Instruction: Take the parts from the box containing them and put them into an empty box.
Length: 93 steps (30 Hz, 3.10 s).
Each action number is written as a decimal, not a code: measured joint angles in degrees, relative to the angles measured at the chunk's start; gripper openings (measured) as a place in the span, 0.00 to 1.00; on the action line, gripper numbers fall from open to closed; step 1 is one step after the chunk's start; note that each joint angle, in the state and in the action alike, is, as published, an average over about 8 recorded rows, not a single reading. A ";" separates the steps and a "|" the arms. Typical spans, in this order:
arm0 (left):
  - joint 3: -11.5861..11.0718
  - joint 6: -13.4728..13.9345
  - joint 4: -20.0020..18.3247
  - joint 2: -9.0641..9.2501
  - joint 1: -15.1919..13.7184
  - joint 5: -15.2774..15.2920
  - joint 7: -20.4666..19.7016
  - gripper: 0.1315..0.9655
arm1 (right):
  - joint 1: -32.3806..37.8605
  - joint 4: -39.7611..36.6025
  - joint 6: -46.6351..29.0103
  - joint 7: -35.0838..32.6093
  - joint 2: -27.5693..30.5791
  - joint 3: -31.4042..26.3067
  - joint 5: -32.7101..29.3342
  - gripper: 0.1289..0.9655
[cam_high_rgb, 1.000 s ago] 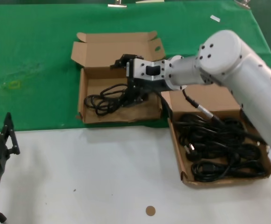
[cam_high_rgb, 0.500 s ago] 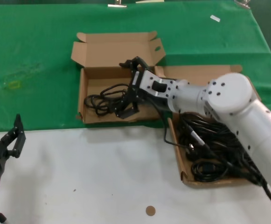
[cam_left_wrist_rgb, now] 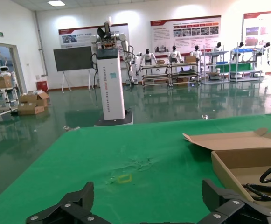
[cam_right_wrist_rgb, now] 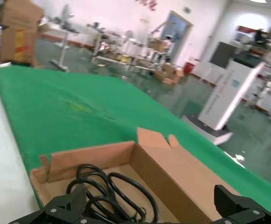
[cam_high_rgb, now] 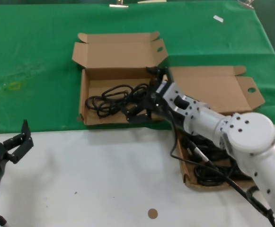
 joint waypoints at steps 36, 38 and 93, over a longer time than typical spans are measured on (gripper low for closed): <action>-0.01 0.00 0.00 0.00 0.00 -0.01 -0.01 1.00 | -33.74 29.28 23.09 8.27 4.64 15.63 14.70 1.00; -0.01 0.00 0.00 0.00 0.00 -0.01 -0.01 1.00 | -34.21 29.69 23.41 8.38 4.71 15.85 14.90 1.00; 0.00 0.00 0.00 0.00 0.00 -0.01 -0.01 1.00 | -34.41 29.86 23.54 8.43 4.73 15.94 14.99 1.00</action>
